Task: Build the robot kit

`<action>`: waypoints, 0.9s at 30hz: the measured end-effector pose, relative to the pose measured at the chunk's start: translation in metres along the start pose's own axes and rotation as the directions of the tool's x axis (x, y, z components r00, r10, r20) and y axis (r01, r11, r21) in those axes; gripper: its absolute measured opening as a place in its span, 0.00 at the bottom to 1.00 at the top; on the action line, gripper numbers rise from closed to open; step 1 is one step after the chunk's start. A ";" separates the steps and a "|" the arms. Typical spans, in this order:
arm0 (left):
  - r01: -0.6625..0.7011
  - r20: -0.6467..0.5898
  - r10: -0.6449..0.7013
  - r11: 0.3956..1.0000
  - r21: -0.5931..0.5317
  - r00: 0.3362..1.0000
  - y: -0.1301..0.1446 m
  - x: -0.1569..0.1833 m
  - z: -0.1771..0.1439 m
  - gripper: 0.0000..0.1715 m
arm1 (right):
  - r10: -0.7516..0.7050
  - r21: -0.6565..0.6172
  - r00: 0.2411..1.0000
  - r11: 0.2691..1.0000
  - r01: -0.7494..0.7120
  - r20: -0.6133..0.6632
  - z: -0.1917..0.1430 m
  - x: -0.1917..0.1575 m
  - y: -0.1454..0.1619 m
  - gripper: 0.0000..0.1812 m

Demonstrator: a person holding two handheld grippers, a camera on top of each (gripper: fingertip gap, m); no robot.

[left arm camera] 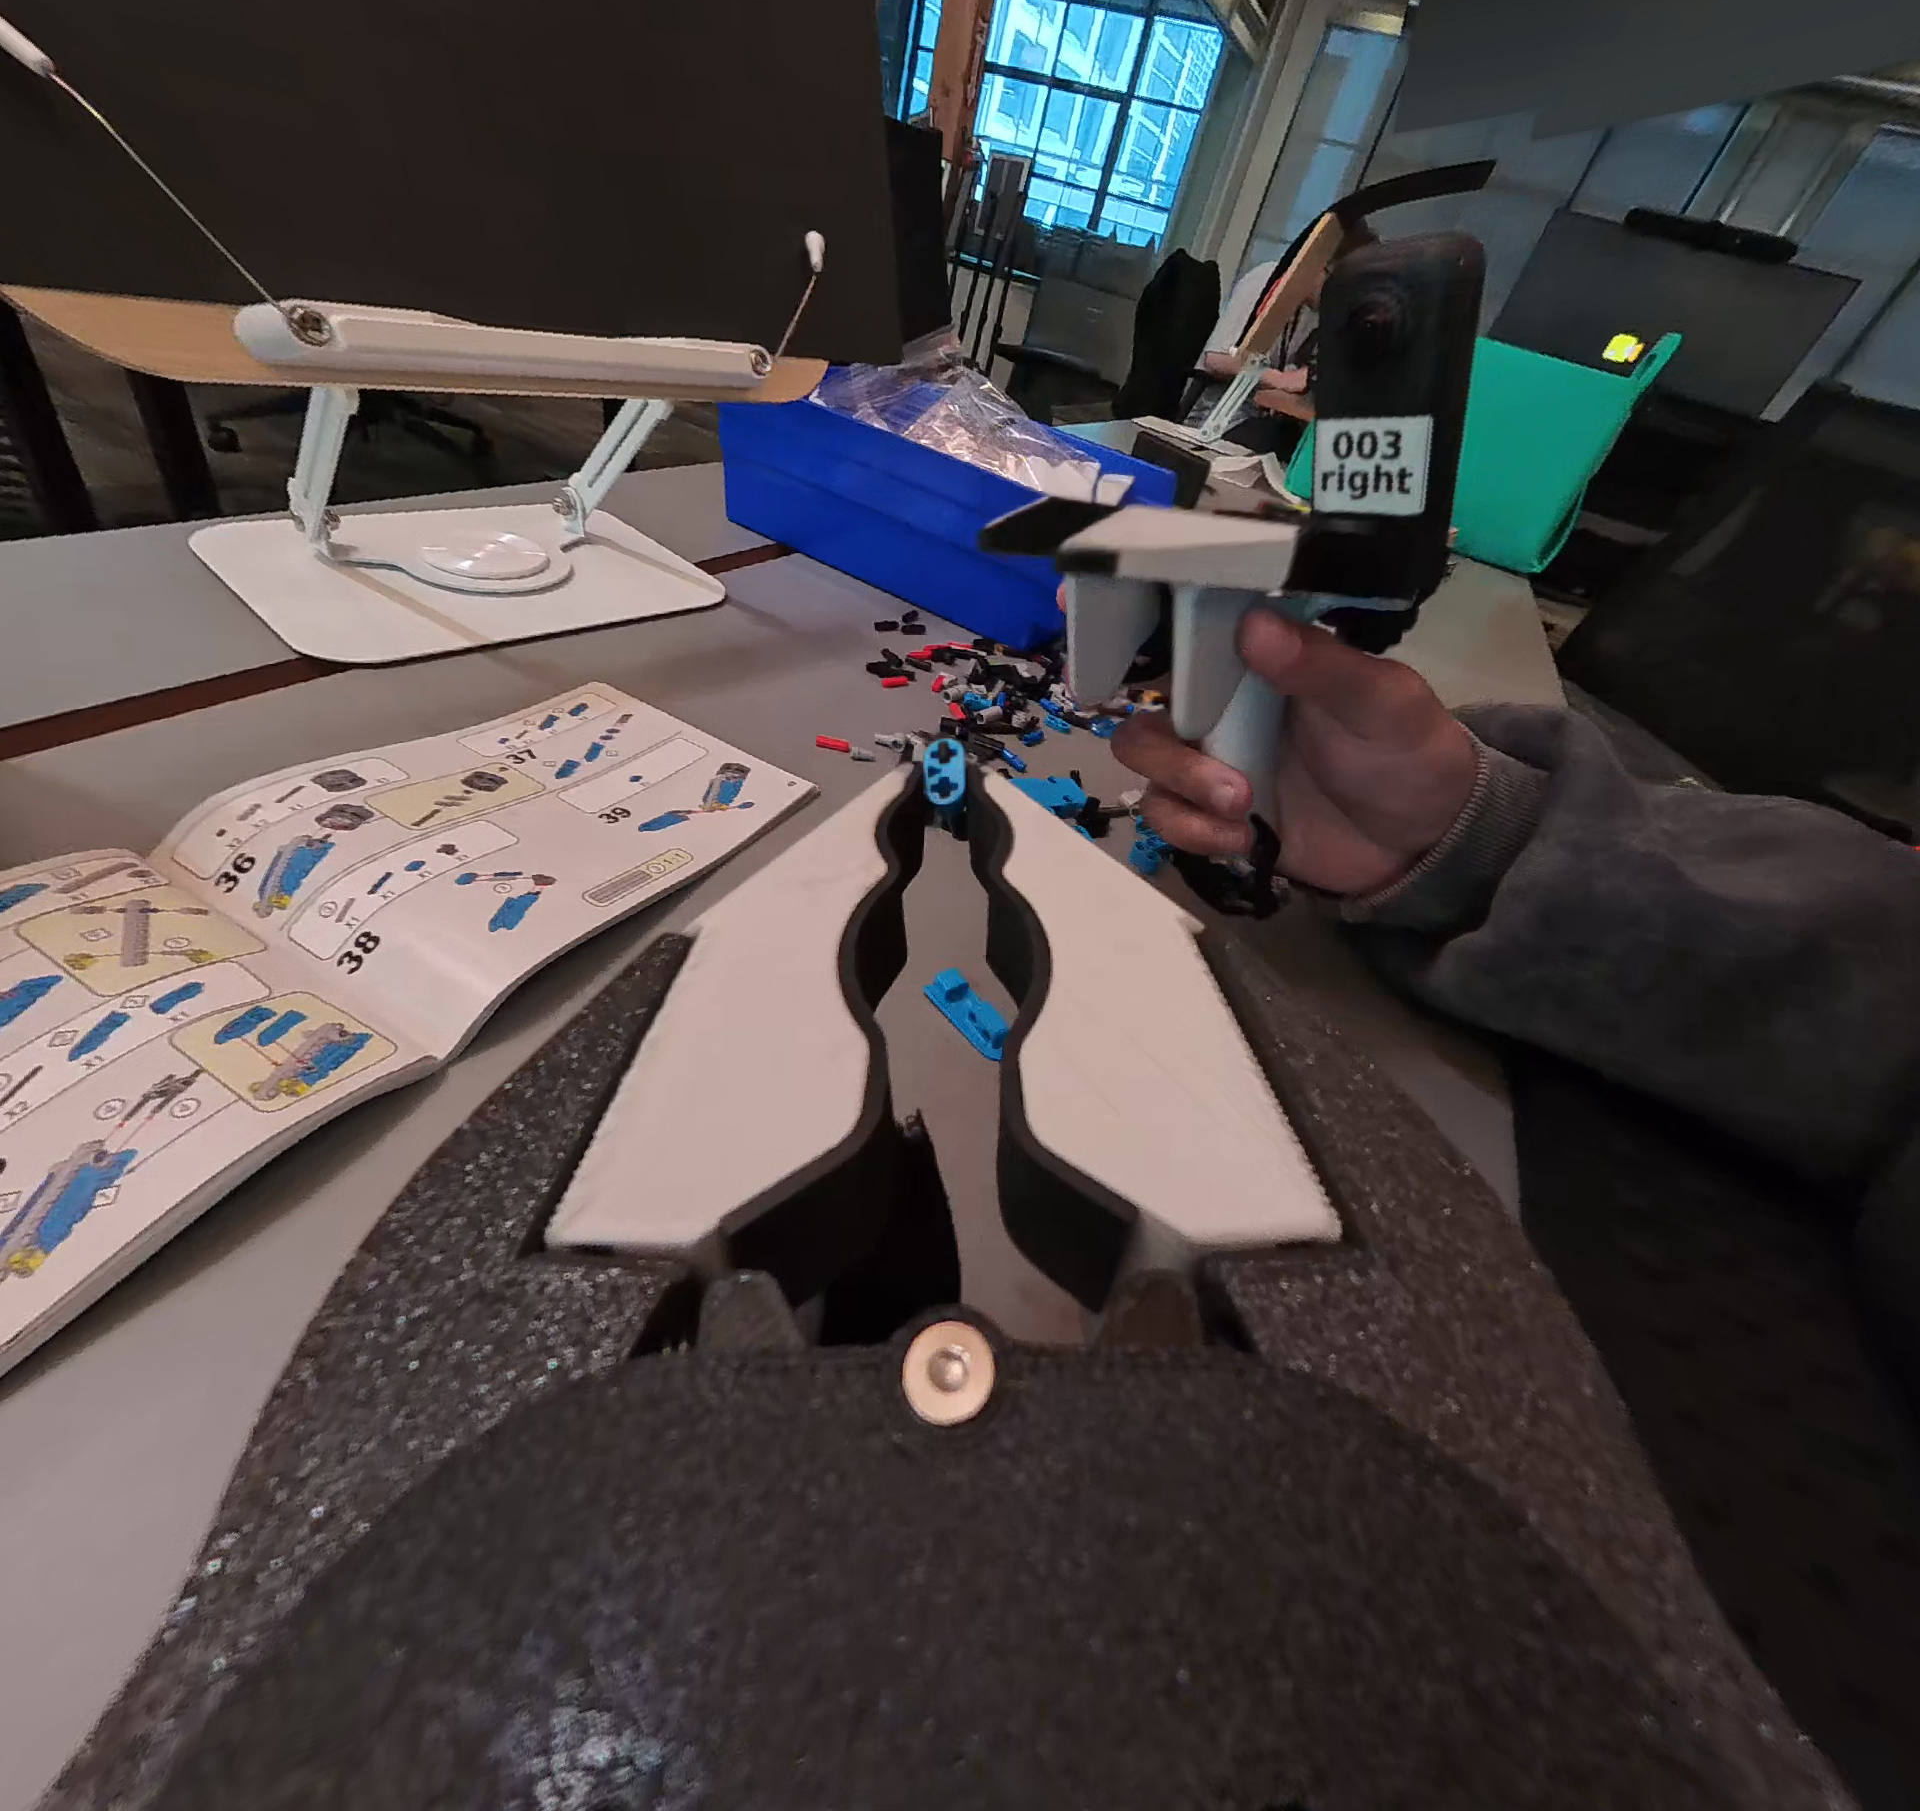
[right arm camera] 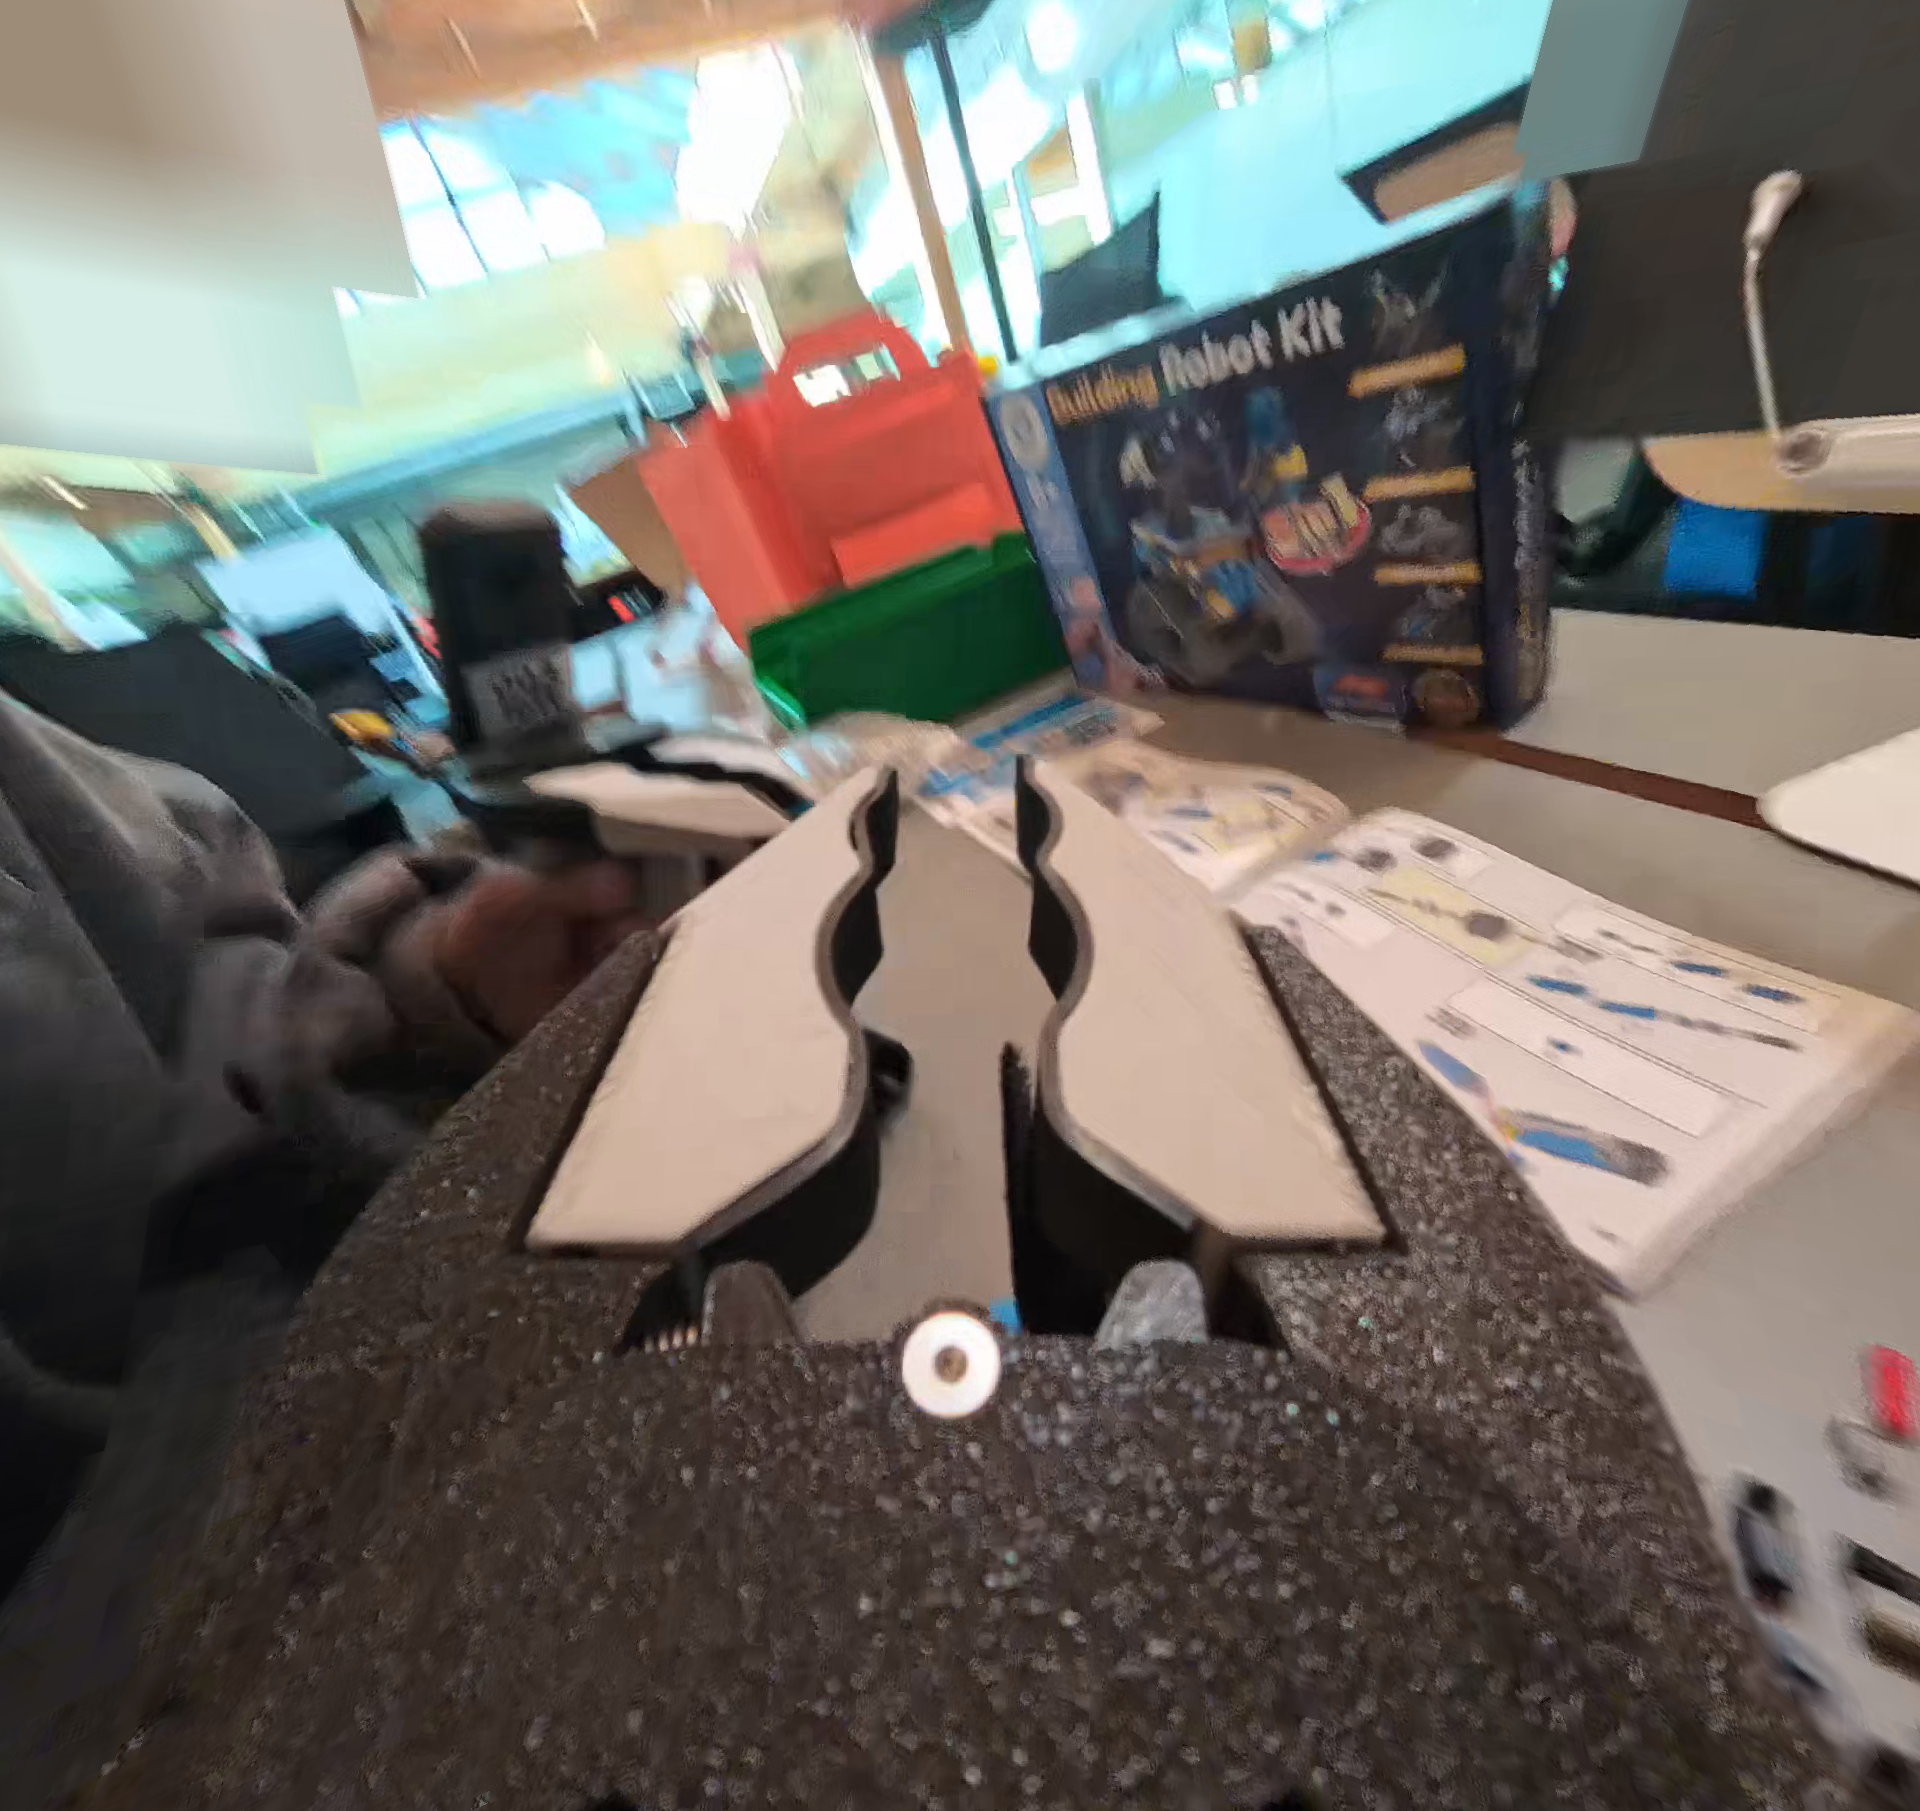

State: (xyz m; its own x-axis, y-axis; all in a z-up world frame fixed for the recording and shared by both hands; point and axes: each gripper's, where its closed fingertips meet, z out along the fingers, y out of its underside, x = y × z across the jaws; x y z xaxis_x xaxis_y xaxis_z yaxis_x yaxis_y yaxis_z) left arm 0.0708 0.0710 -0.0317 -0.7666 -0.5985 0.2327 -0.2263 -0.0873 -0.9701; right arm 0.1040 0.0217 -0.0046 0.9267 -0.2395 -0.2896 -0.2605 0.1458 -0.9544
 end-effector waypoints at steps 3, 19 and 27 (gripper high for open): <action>0.026 -0.026 -0.026 1.000 -0.017 0.999 0.003 0.001 0.002 0.04 | -0.155 -0.160 0.986 0.977 0.144 -0.057 -0.003 0.007 0.019 0.14; 0.219 -0.026 -0.219 0.976 0.005 0.975 0.005 -0.030 -0.011 0.04 | -0.334 -0.506 0.907 0.846 0.169 -0.256 -0.020 0.052 0.083 0.11; 0.212 -0.003 -0.212 0.977 -0.035 0.977 0.013 -0.033 -0.009 0.04 | -0.095 -0.440 0.975 0.898 -0.002 -0.199 -0.016 0.041 0.086 0.10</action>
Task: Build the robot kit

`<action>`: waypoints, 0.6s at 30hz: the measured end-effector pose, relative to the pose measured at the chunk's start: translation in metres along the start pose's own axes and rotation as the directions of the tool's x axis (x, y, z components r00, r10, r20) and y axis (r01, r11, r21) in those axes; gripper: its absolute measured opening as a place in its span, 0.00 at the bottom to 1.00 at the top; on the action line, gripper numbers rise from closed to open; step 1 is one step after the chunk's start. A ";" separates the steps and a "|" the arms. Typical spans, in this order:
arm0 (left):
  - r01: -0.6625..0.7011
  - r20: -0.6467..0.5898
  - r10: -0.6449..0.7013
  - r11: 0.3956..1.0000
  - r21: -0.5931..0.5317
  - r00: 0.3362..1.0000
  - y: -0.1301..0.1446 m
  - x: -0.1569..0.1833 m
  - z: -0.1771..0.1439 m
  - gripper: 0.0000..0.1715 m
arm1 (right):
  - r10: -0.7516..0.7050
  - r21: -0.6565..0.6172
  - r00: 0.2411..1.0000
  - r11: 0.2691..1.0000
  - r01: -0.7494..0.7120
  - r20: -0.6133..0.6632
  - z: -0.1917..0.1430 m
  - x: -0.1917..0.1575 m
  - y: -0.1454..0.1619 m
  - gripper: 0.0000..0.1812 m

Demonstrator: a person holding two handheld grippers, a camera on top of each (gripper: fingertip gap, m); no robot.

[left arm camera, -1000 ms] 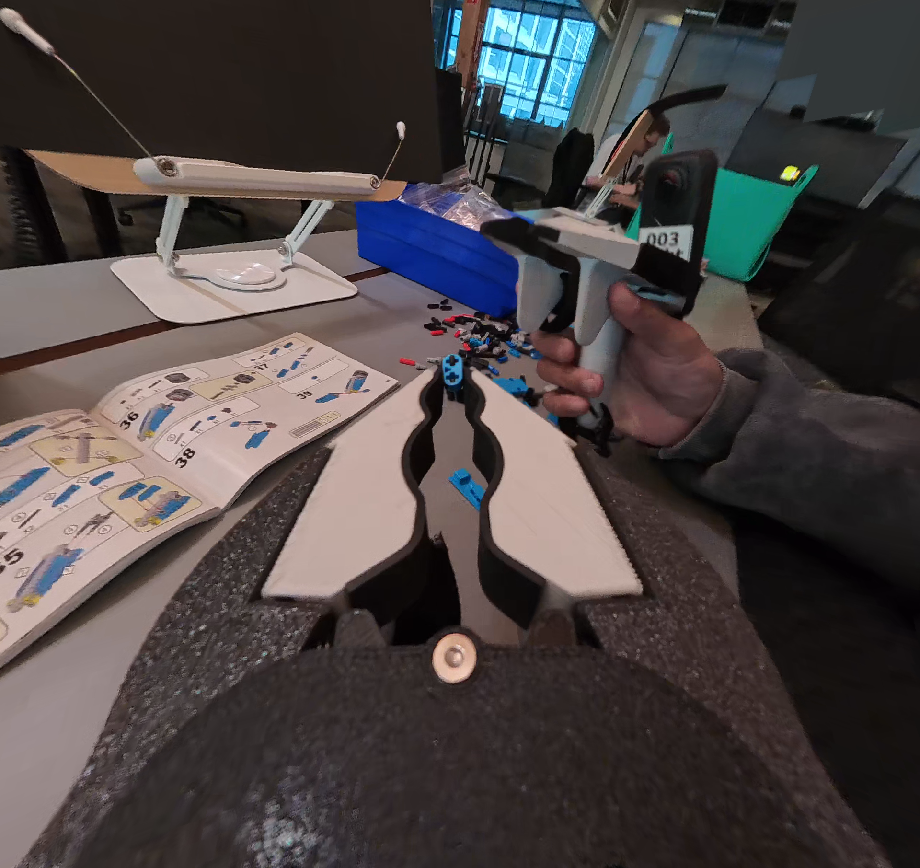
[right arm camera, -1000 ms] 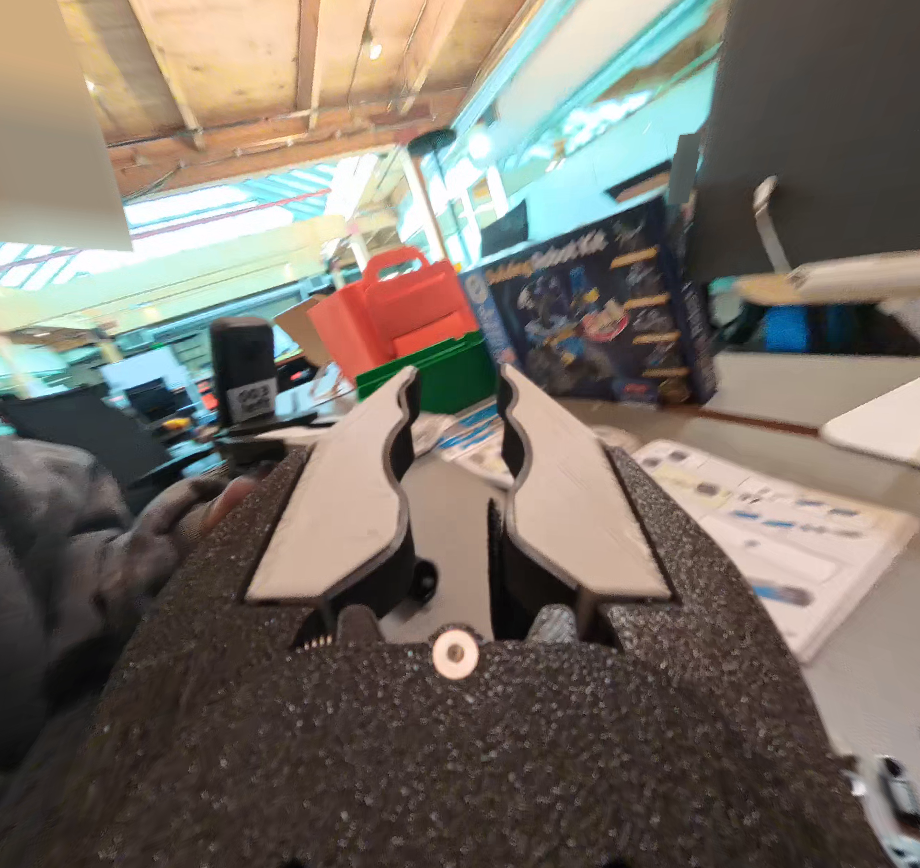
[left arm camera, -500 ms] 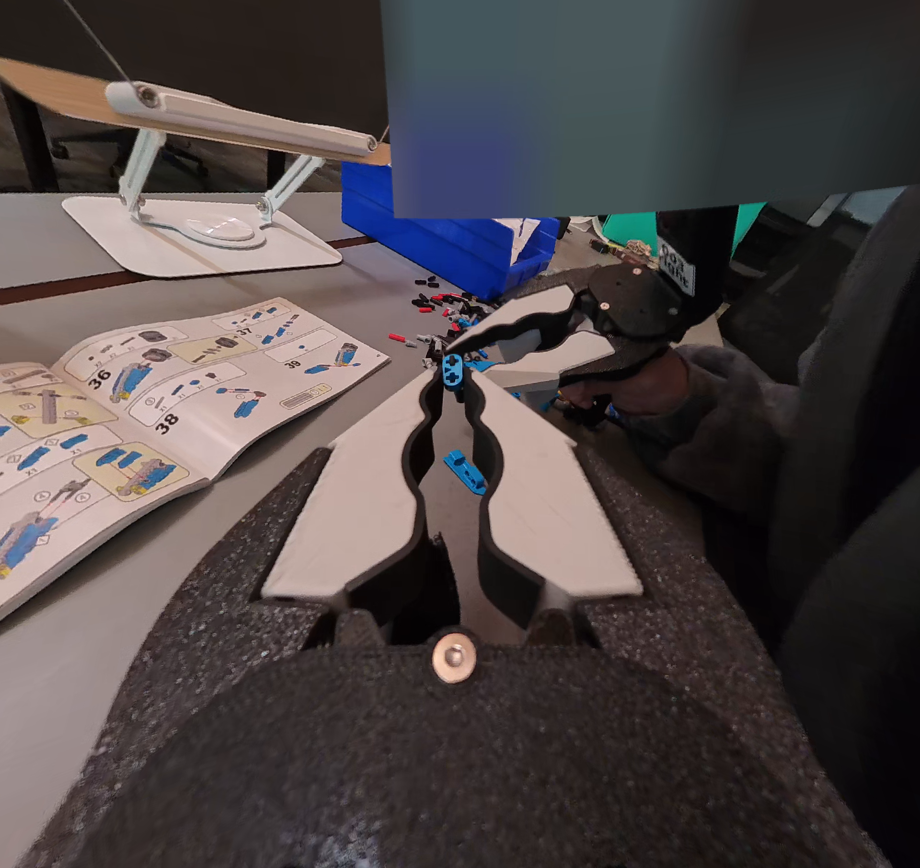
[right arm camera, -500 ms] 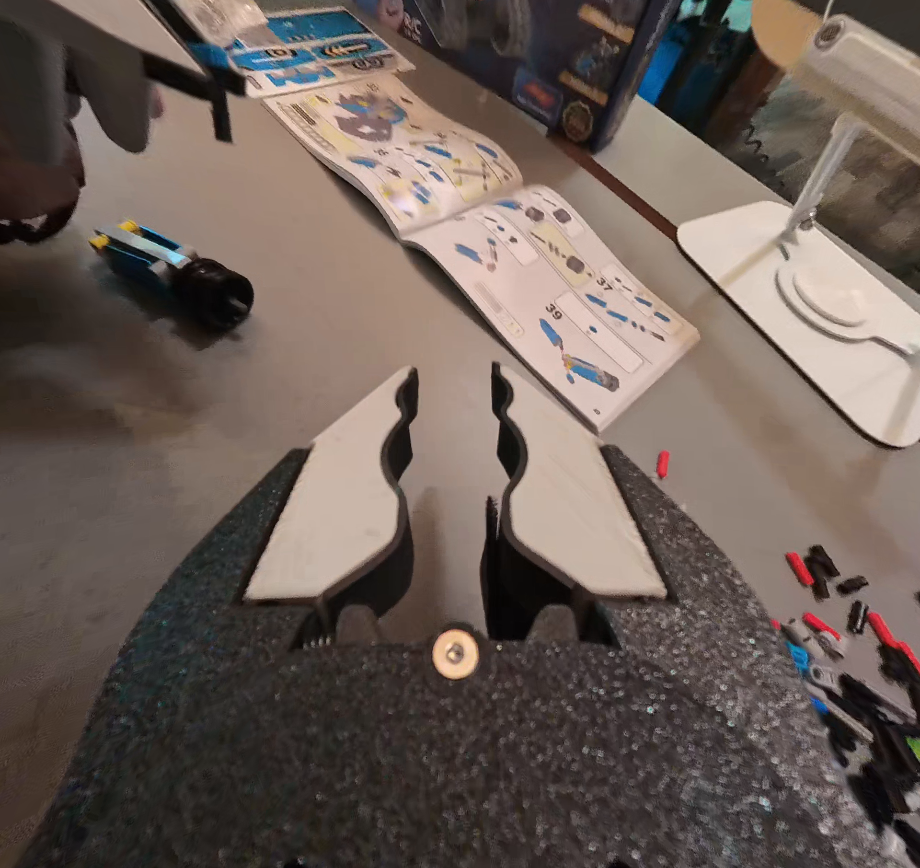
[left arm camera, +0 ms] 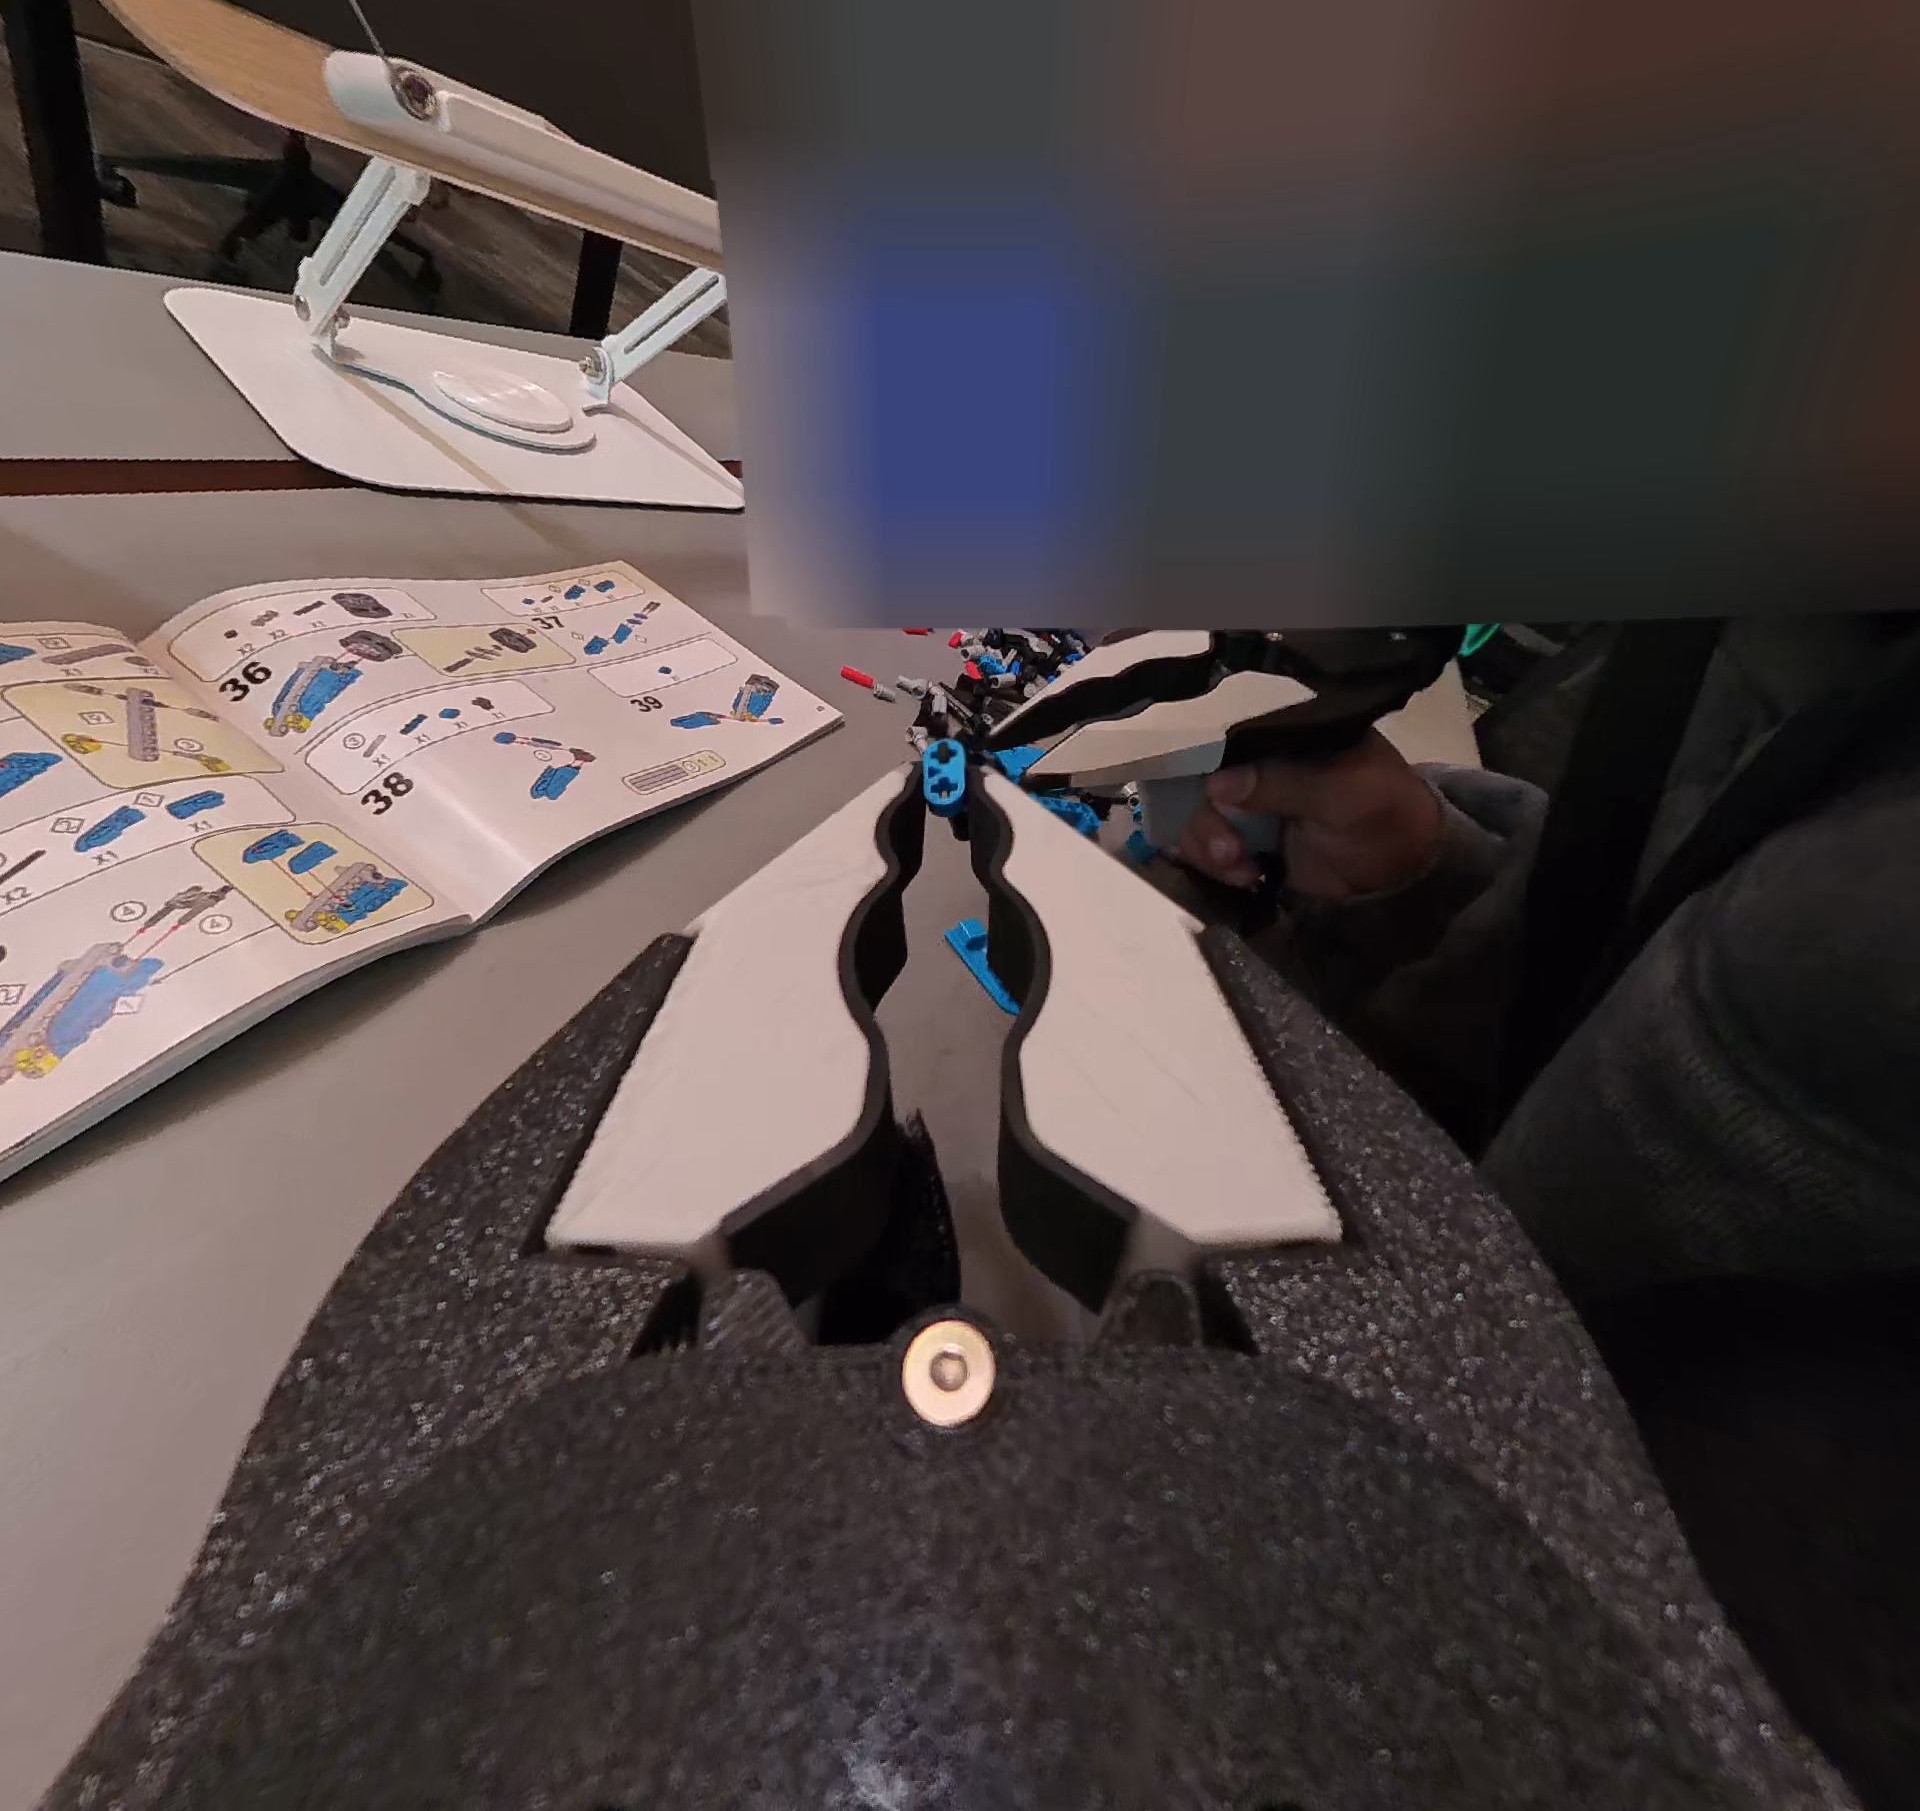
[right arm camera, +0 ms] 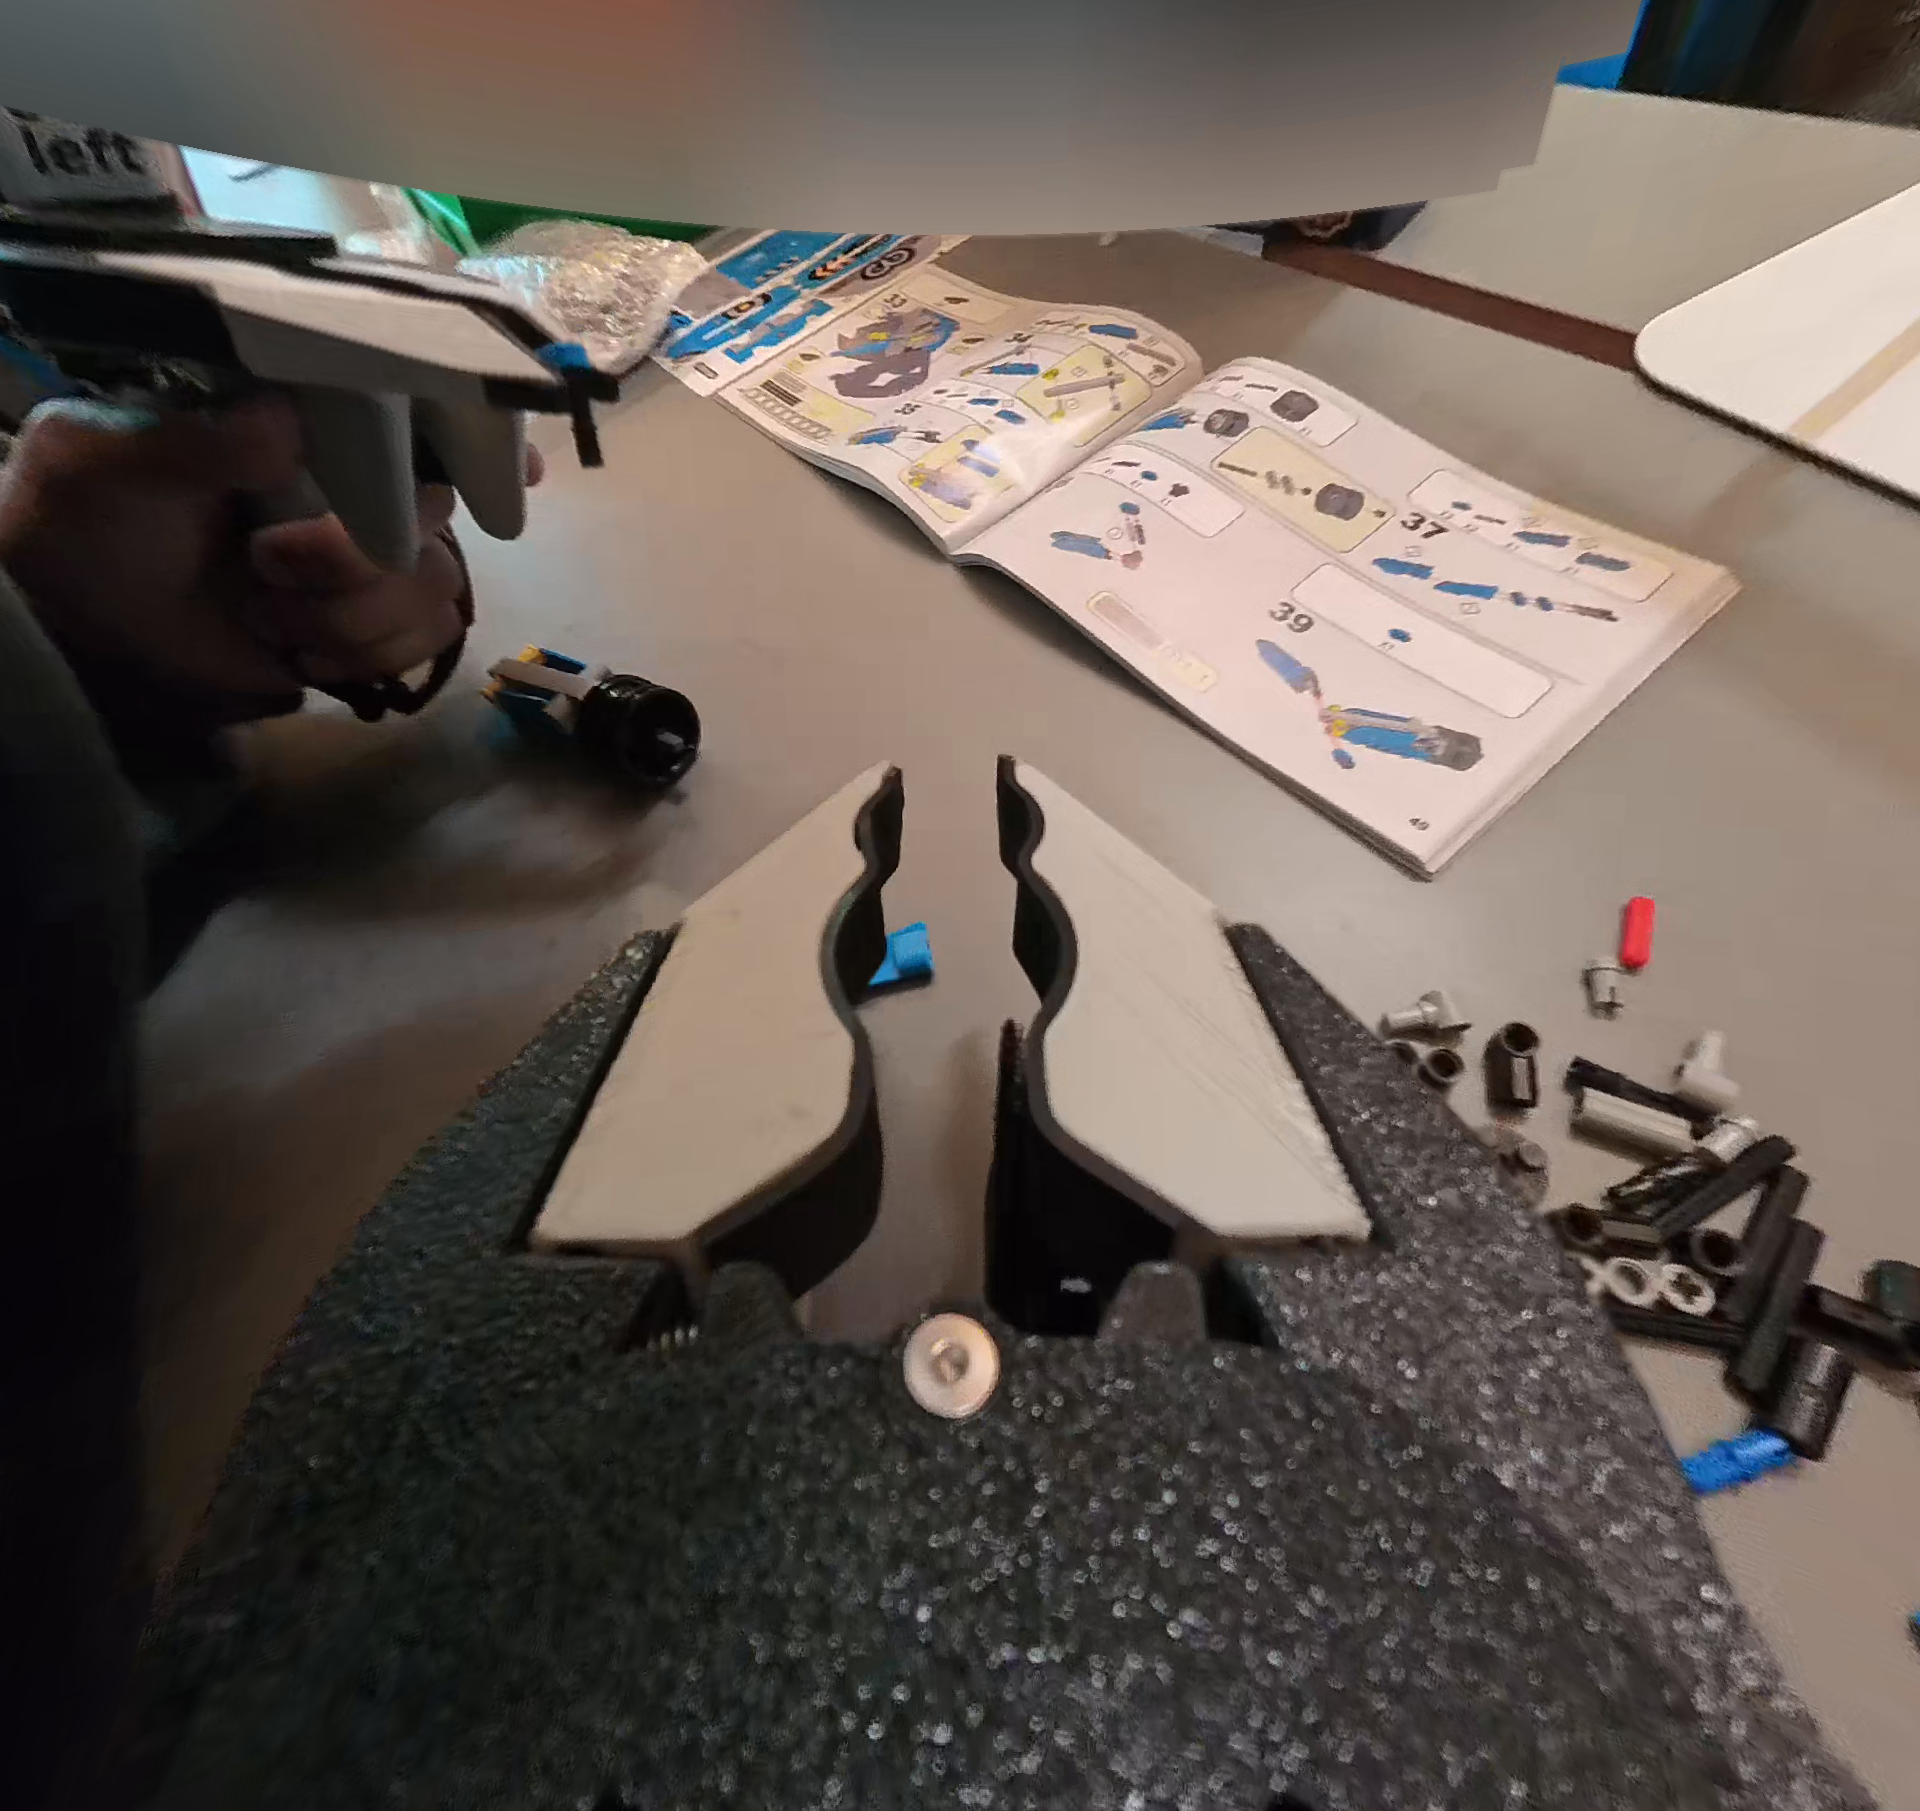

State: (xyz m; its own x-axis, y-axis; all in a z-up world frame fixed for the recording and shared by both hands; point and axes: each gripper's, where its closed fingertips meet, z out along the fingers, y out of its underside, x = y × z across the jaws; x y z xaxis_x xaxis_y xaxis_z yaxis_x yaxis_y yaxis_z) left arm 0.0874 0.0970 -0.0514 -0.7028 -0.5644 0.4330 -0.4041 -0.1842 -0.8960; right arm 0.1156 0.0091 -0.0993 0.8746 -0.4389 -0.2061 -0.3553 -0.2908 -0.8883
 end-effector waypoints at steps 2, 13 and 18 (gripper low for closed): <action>-0.016 0.005 0.016 1.000 -0.013 1.000 0.002 0.000 0.001 0.04 | 0.031 0.019 0.999 0.999 -0.031 0.022 -0.001 -0.001 -0.002 0.10; -0.003 0.020 0.004 0.999 -0.036 1.000 0.010 -0.007 0.003 0.04 | 0.053 0.018 0.998 0.998 -0.053 0.021 0.002 0.002 0.002 0.09; -0.009 0.021 0.010 0.999 -0.042 1.000 0.012 -0.008 0.003 0.04 | 0.074 0.014 0.997 0.997 -0.075 0.024 0.003 0.004 0.005 0.09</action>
